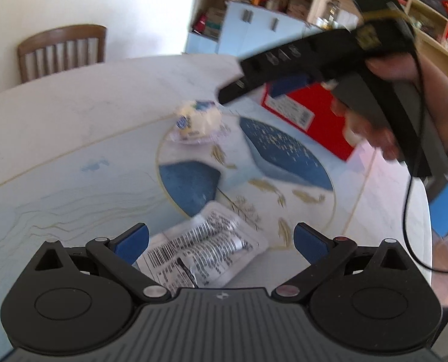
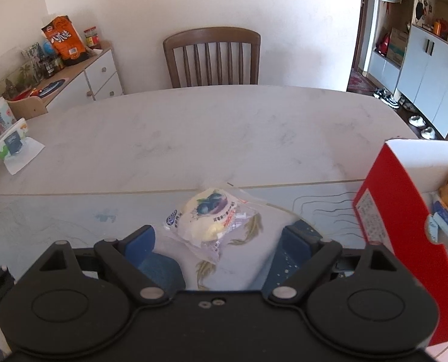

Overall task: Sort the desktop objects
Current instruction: 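Grasp the white printed sachet with left gripper while right grasps the blueberry bread bag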

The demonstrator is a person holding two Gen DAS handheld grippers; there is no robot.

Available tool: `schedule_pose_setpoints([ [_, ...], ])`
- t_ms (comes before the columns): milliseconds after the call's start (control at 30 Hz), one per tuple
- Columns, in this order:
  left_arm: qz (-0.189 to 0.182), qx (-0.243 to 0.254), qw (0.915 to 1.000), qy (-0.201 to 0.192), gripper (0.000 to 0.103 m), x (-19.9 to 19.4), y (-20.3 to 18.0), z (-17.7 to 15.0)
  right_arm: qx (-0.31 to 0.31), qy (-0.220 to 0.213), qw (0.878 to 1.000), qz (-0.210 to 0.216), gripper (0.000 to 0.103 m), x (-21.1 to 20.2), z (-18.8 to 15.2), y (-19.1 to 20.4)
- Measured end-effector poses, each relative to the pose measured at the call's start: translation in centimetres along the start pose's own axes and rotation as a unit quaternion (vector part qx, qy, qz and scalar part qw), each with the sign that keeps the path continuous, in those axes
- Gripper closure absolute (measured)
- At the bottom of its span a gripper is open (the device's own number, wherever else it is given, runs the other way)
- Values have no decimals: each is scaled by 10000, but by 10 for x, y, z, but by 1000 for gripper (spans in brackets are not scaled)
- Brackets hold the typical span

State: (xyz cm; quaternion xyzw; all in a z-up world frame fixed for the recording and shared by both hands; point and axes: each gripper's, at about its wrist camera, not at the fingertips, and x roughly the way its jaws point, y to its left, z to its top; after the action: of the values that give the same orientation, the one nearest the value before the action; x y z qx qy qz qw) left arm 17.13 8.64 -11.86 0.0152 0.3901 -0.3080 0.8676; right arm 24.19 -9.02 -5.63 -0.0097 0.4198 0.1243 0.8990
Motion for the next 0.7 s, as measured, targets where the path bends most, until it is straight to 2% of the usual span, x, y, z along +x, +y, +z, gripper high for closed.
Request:
schedule_pose_setpoints([
  [367,-120,373,9992,13,0,13,10,-3,408,279,9984,-272,12,39,23,3],
  [533,-144,788,9967,97,0,19,7,-5,696,473,9958,-374,12,60,28,4],
  [700,-60,1160,9932,91,1,25,3,-9,709,611,9944,-488,12,76,30,6],
])
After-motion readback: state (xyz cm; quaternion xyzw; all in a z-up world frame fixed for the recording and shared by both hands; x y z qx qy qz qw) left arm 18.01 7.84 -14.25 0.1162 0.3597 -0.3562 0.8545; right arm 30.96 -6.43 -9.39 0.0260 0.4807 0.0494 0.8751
